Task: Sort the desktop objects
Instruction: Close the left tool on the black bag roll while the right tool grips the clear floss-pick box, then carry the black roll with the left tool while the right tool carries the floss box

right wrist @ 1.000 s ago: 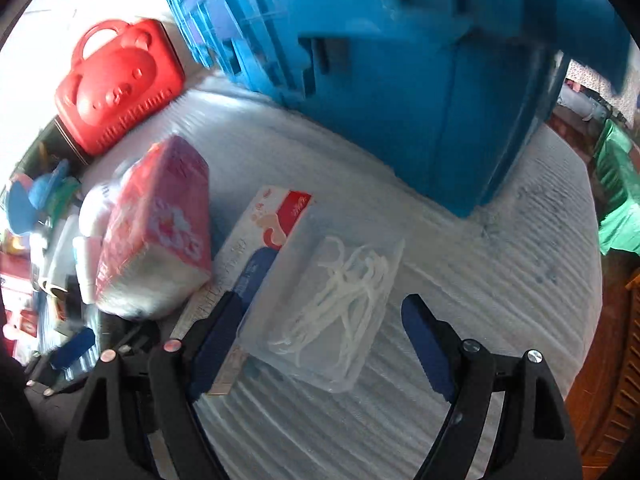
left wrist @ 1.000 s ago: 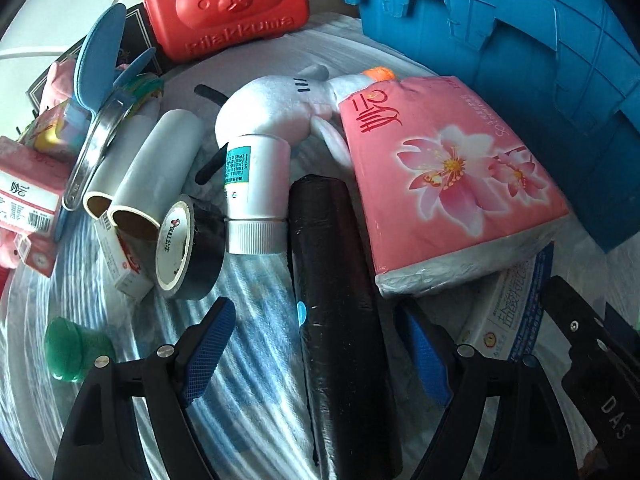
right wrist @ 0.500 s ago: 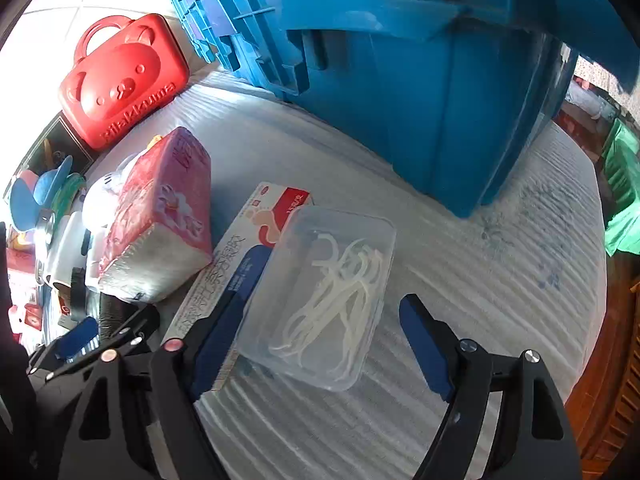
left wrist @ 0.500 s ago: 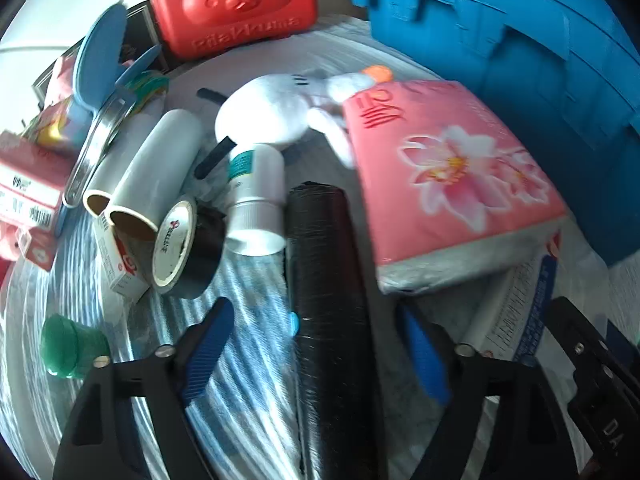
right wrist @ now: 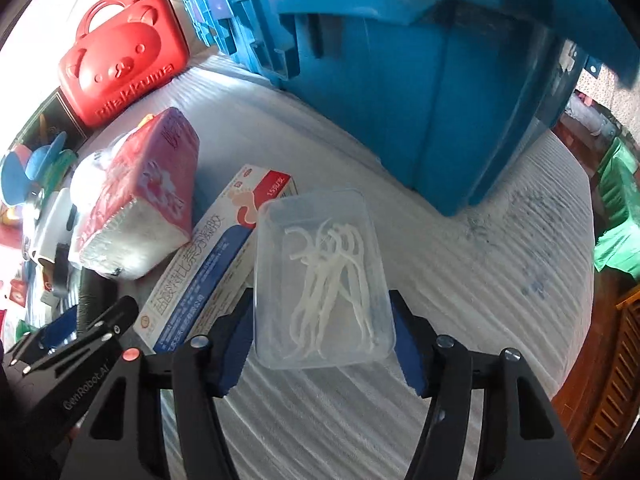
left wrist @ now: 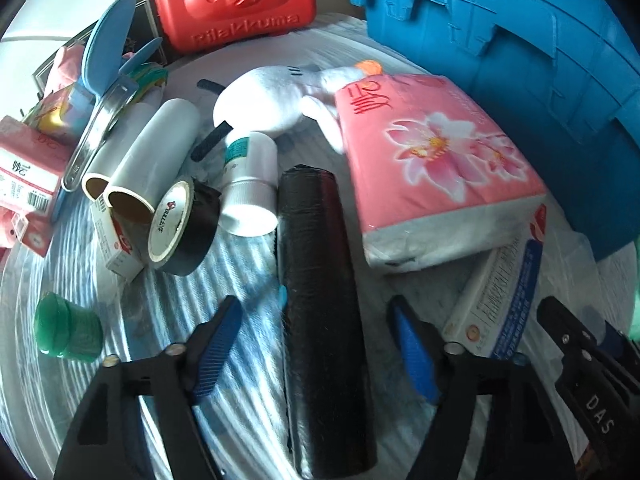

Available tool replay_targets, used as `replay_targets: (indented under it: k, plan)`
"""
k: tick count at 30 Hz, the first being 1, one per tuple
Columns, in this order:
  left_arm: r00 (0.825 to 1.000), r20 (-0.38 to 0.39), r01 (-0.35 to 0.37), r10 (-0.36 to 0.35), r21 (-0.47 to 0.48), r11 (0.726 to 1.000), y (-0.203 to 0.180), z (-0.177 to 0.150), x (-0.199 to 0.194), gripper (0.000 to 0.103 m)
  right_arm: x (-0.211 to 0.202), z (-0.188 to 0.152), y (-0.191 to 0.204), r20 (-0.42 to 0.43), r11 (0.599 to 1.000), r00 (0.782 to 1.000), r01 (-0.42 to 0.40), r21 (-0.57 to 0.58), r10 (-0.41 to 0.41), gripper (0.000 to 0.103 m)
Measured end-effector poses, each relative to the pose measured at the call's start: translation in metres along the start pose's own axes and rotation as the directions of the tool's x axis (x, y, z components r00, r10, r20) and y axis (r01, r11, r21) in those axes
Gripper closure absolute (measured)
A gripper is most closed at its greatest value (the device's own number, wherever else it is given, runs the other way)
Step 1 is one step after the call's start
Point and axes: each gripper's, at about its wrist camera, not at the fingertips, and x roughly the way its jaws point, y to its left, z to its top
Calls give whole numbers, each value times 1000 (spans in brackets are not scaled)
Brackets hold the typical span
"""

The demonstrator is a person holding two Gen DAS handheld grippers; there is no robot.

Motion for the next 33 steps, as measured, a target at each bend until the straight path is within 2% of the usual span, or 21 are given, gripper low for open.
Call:
replay_targets:
  k: [2,5,6,9,16,22,24,28,33]
  plan:
    - [1000,8,3,-3,0,1000,-1,0,0,21,0,0,2,9,1000,1000,6,-15,-6,40]
    - [1000,28,15,-15,10,1000,-3,-3,-2,30,0,0,2,19,1000,1000,3,-24,-3,40]
    - [999,35,16,-17,15,1000,-5,-4,-4,38,0,1,1,21,1000,1000,1,-31,-1,40]
    - [998,52,26,-27,22,999,-11,-10,-11,68,1,4,1,29,998,1000,-9,-60,11,40]
    - [996,81,-19,23,-55,998,-18,-23,-12,68,-5,1,-14,40,989,996,-70,-130,76,40]
    - [993,102,-43,51,-81,996,-14,-24,-8,66,-4,5,-20,69,985,990,-109,-134,119,40]
    - [992,112,-53,62,-89,995,-12,-25,-9,65,-3,4,-20,81,983,989,-107,-147,120,40]
    - [988,125,-74,87,-100,992,-14,-32,-17,69,-3,2,-14,93,978,991,-81,-194,101,41]
    - [986,117,-103,116,-112,988,-16,-38,-21,69,-7,-5,-7,89,968,989,-96,-232,120,42]
